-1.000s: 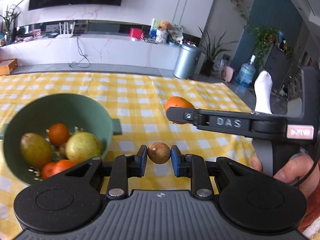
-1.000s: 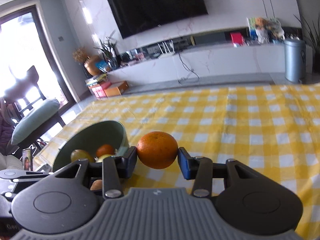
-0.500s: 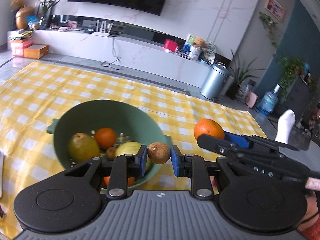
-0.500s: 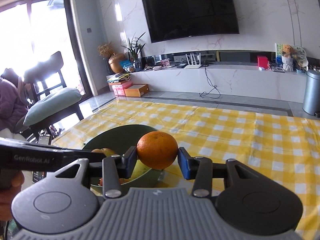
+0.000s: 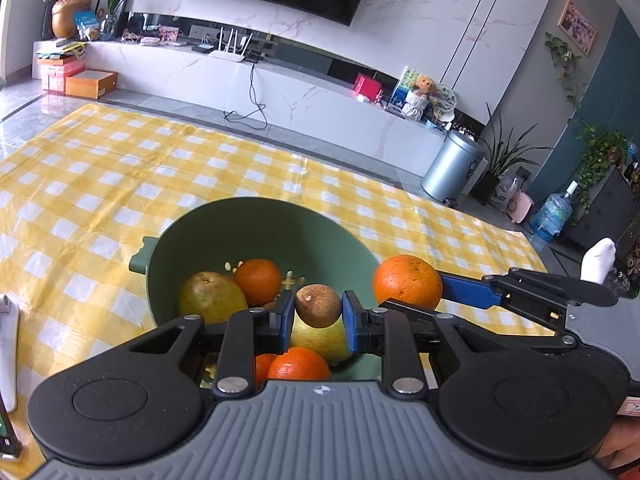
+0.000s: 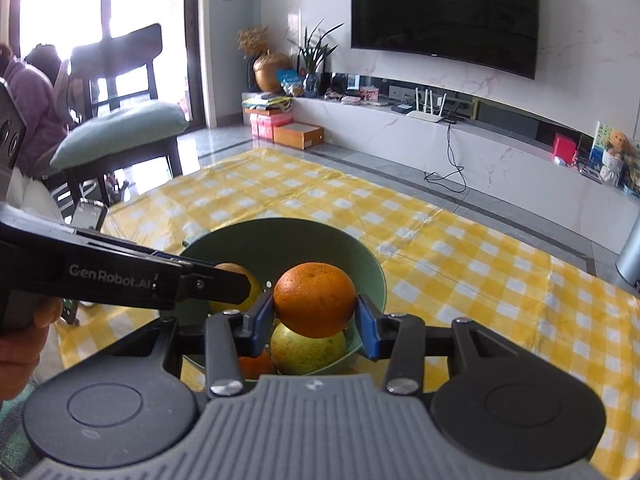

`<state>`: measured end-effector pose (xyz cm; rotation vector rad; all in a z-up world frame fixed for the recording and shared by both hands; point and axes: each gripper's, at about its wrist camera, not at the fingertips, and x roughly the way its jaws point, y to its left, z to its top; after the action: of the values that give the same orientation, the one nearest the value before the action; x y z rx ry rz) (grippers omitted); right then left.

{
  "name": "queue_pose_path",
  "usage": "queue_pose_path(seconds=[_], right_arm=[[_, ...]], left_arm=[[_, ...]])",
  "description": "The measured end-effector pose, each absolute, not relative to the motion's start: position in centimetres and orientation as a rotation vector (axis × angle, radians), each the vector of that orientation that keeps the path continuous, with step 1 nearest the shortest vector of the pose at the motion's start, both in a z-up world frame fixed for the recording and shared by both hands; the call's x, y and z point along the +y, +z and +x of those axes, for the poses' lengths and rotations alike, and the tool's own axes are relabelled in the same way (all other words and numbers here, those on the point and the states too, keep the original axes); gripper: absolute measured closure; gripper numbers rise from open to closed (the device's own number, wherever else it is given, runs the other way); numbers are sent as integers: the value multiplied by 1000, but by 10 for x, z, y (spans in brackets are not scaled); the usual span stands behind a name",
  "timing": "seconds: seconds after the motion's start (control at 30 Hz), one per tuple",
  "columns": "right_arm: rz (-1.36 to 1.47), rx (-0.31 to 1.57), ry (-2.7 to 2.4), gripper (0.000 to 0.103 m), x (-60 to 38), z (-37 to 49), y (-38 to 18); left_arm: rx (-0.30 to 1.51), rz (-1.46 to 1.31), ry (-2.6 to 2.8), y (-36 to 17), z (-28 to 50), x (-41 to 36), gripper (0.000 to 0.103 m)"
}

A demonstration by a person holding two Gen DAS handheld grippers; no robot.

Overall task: Organize fruits
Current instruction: 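Carry the kiwi and orange into the green colander and open both tools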

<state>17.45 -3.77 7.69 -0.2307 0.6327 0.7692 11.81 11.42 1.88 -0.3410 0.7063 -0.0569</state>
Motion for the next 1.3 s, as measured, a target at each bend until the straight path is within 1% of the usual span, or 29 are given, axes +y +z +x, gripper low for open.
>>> queue_pose_path(seconds=[0.3, 0.6, 0.93, 1.3], right_arm=[[-373, 661, 772, 61, -10, 192, 67], [-448, 695, 772, 61, 10, 205, 54], [-490, 705, 762, 61, 24, 213, 43], [-533, 702, 754, 61, 36, 217, 38]], left_arm=[[737, -390, -86, -3, 134, 128, 75], [745, -434, -106, -15, 144, 138, 75], [752, -481, -119, -24, 149, 146, 75], [723, -467, -96, -24, 148, 145, 75]])
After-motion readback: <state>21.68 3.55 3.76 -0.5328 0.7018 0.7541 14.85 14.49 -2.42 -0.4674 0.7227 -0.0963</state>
